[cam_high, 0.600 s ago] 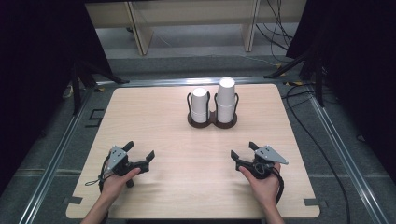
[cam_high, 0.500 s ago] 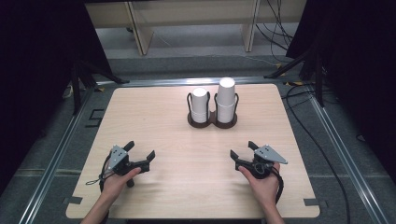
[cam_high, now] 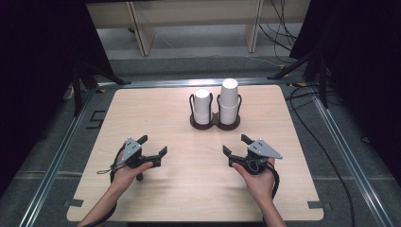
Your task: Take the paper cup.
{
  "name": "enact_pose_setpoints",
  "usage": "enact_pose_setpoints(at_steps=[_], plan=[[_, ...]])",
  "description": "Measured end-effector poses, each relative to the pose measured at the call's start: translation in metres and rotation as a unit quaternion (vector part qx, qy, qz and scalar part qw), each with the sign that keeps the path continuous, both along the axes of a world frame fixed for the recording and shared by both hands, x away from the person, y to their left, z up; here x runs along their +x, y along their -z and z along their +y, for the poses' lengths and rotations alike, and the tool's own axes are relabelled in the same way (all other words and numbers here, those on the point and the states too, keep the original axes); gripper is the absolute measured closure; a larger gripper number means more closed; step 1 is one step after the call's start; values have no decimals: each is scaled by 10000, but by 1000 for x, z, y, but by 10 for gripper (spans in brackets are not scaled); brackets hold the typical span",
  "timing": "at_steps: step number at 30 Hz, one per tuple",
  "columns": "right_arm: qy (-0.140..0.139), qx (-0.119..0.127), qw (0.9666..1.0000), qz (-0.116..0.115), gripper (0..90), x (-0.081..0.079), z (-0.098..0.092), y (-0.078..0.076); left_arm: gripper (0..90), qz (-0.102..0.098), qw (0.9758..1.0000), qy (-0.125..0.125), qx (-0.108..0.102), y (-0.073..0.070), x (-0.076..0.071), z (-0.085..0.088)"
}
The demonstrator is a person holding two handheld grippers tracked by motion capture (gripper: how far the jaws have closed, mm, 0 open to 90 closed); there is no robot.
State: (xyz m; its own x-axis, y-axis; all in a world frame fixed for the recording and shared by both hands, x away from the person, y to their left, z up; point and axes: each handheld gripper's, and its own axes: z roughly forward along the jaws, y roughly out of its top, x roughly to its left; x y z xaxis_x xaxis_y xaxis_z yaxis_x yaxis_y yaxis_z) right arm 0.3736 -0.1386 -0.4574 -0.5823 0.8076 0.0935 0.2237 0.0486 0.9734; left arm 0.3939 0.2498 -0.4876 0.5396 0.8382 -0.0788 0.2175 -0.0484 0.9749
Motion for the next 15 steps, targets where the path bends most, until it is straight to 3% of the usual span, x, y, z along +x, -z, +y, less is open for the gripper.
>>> enact_pose_setpoints(at_steps=[1,3,4,5,7,8,10,14,15], plan=[[-58,-14,9999,-111,161,3,1,-2,30,-16,10000,33,32,0,4,-3],[-4,-74,10000,-18,161,5,2,-8,38,39,10000,43,46,-1,10,-7],[-53,71,10000,-22,161,7,4,-9,40,49,10000,62,11,-1,13,-10],[-76,48,9998,-204,162,11,4,-10,41,23,9999,92,-34,0,16,-13],[-46,5,10000,-1,163,12,6,-14,43,13,9999,130,-9,-1,19,-18],[-49,-22,9998,-180,165,16,8,-16,45,31,9999,124,-7,-1,21,-20],[-110,103,9998,-159,166,20,12,-17,46,21,9999,151,-41,-2,26,-24],[-97,44,9996,-243,170,25,17,-21,47,4,9998,221,3,-7,35,-35],[-104,31,9998,-166,171,26,19,-22,48,-15,9997,258,35,-9,38,-38]])
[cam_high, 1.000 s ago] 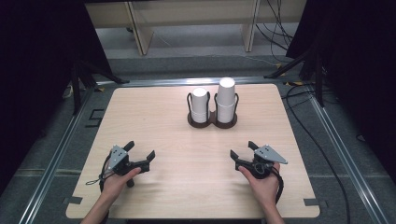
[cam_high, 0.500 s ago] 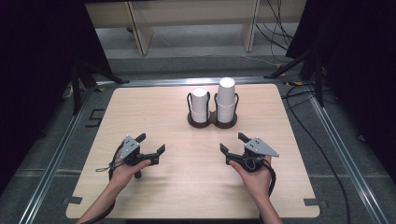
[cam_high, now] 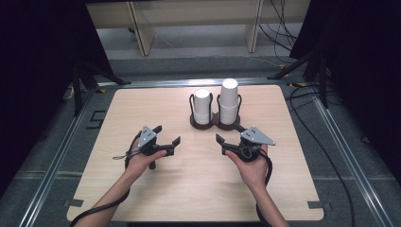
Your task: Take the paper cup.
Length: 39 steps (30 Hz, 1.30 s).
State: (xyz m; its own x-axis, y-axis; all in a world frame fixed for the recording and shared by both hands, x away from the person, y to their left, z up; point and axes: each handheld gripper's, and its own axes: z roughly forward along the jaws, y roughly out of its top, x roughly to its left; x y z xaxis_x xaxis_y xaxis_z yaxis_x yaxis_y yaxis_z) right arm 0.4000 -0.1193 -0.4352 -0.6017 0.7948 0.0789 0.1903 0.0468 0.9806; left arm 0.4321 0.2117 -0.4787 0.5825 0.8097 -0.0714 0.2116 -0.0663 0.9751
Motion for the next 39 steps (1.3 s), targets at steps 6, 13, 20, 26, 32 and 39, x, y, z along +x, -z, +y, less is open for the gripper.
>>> enact_pose_setpoints(at_steps=[6,13,20,26,32,39], plan=[[-113,-14,9999,-90,186,18,13,-7,102,-8,9998,114,177,-3,25,-21],[-118,-109,9998,-103,216,38,28,-20,152,77,9990,257,360,-1,49,-41],[46,-147,9997,-174,279,67,48,-30,181,75,9981,225,567,7,73,-58],[264,-218,9994,-20,295,87,60,-31,187,148,9983,179,529,11,82,-66],[307,-303,9991,20,312,99,67,-31,176,285,9984,180,450,12,90,-73],[349,-385,9986,-6,302,111,68,-29,169,297,9983,191,462,13,95,-84]])
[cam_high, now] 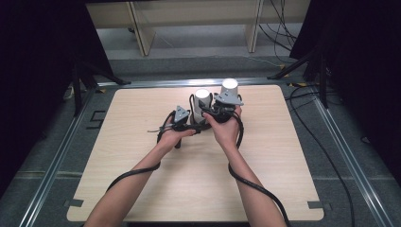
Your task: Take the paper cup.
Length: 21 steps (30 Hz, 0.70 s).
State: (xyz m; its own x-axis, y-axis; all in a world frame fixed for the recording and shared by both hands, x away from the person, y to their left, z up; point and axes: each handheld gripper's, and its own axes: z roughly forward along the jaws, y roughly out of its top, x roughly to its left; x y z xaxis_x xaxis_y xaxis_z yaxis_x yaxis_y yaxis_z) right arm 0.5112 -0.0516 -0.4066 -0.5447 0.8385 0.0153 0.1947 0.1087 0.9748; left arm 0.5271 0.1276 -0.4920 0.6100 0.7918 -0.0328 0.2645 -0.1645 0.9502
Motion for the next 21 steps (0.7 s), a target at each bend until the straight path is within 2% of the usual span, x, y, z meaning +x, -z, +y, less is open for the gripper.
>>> enact_pose_setpoints(at_steps=[2,3,4,6,8,9,10,11,12,13,14,16,17,19,21], plan=[[80,37,9998,155,302,1,1,1,172,16,10000,-29,77,0,2,-2],[4,3,10000,50,302,4,2,1,177,11,10000,-55,56,0,3,-3],[70,-71,10000,9,303,6,1,1,180,35,9999,-101,71,0,3,-3],[39,-60,10000,15,305,9,3,0,189,56,9999,-96,87,0,6,-4],[29,12,9999,134,308,9,6,-1,192,47,9999,-78,99,0,8,-5],[29,-87,9999,97,309,11,7,-2,195,68,9998,-134,103,0,8,-6],[71,-51,9999,106,310,12,8,-2,203,98,9998,-191,47,0,9,-6],[54,-127,9999,76,311,14,7,-3,209,123,9997,-195,32,0,9,-5],[84,-72,9999,20,311,16,8,-2,212,159,9997,-186,30,0,10,-5],[127,-76,9998,134,311,16,9,-3,212,161,9997,-207,-9,0,10,-6],[93,-156,9998,52,311,19,9,-4,214,167,9997,-163,79,0,10,-5],[104,-138,9998,32,312,21,11,-4,224,156,9997,-154,55,0,10,-6],[145,-99,9997,169,312,21,13,-4,227,130,9998,-144,14,0,11,-7],[145,-149,9997,148,312,23,14,-4,246,172,9997,-159,41,0,10,-7],[188,-90,9995,237,310,23,17,-3,250,168,9997,-157,41,0,10,-8]])
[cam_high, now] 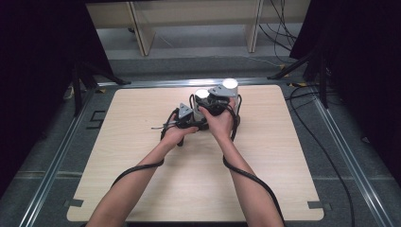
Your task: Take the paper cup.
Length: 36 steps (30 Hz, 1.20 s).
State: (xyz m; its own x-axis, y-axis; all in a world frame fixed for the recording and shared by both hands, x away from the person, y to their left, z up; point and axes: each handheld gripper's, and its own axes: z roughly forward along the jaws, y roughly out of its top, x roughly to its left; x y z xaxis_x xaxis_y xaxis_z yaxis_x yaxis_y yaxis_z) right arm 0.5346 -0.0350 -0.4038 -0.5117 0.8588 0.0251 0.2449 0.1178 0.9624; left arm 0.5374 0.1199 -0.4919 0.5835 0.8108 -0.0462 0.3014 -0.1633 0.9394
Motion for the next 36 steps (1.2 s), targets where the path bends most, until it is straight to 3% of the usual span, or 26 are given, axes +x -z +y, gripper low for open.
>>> enact_pose_setpoints(at_steps=[3,5,8,9,11,13,15,21,22,23,27,31,36], plan=[[21,-143,9999,-81,309,3,2,3,252,66,10000,3,1,0,1,0],[2,-60,10000,28,309,4,5,4,241,90,10000,19,-36,0,3,0],[-58,-237,9996,-146,307,8,6,4,230,100,9999,26,5,0,4,-1],[5,-206,9998,-35,306,7,8,4,228,98,9999,14,39,0,4,-2],[-25,-259,9996,-126,303,10,8,4,221,112,9999,-19,69,0,5,-3],[5,-111,9999,25,298,10,11,5,214,112,9999,-8,-6,1,7,-3],[33,-66,9999,77,299,10,12,5,211,138,9997,44,215,-1,7,-1],[52,-168,9998,27,303,13,13,7,213,141,9997,50,173,0,7,-1],[65,-183,9998,109,307,13,13,7,214,146,9997,58,165,-1,7,0],[-10,-299,9995,-89,309,16,12,8,215,135,9998,65,118,0,8,-1],[71,-264,9996,40,329,15,15,10,217,168,9998,49,128,-1,7,0],[78,-236,9997,-50,342,17,14,11,217,139,9998,52,98,0,8,0],[87,-206,9997,64,346,14,15,8,216,165,9998,33,123,-1,7,0]])
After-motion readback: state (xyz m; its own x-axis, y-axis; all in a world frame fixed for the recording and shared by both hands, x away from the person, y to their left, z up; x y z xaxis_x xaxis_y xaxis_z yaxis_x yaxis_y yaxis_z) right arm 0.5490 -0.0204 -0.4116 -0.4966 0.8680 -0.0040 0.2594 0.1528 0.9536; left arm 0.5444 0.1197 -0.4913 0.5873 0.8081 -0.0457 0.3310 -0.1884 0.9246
